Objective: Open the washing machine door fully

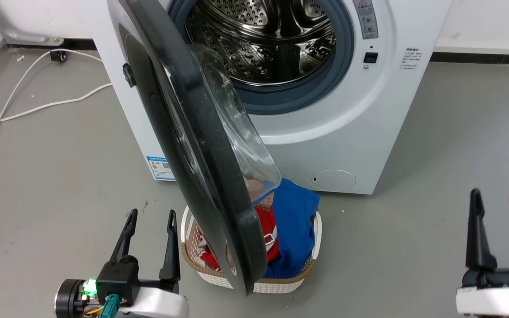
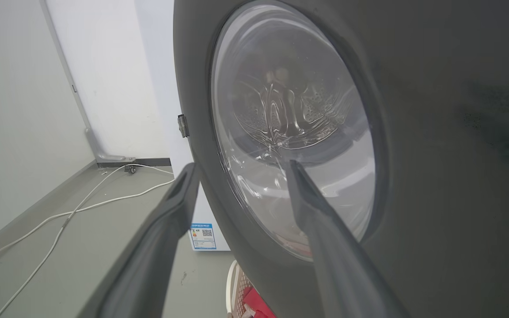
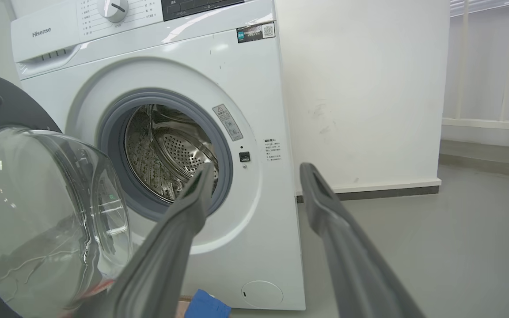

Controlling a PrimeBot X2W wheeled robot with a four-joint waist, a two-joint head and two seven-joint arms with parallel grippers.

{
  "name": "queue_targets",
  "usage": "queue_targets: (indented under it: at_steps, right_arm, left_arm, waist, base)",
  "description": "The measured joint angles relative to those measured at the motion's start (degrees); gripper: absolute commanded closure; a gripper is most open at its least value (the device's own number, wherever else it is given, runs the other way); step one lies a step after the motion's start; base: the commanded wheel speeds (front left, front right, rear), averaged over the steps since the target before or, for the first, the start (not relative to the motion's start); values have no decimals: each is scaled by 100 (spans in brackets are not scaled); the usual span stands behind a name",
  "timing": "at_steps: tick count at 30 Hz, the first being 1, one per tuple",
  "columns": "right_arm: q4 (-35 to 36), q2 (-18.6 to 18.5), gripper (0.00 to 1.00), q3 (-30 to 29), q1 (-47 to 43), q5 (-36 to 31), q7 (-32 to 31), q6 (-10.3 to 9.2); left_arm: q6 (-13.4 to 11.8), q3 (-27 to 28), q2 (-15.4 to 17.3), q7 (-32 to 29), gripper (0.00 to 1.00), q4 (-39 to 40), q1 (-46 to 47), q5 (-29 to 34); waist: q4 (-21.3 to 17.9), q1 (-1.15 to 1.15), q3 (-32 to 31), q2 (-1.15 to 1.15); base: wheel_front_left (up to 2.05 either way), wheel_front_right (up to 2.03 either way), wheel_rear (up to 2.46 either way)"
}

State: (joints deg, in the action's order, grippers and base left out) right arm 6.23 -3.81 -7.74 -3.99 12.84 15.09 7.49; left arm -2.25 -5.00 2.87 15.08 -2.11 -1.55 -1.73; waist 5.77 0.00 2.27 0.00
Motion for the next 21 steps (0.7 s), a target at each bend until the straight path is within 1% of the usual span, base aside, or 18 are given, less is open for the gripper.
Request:
queue_targets:
  at_steps: [6, 8, 10, 21]
  right_arm:
    - [118, 75, 0, -9, -381, -248, -1, 0]
    - [88, 80, 0, -71, -512, -67, -1, 0]
    - [58, 83, 0, -73, -638, -19, -1, 0]
    - [33, 86, 0, 46, -777, -134, -1, 0]
  left_arm:
    - [8, 2, 0, 0, 0, -8, -38, 4]
    - [8, -2, 1, 0, 0, -10, -53, 3]
    - [8, -1, 1, 0, 0, -14, -66, 3]
    - [10, 9, 0, 0, 0, -30, -149, 2]
  waist:
    - [16, 0, -76, 0]
    - [24, 0, -106, 0]
    - [22, 0, -138, 0]
    - [-25, 0, -160, 0]
  base:
    - [0, 0, 0]
    - [0, 0, 0]
    - [0, 0, 0]
    - [0, 0, 0]
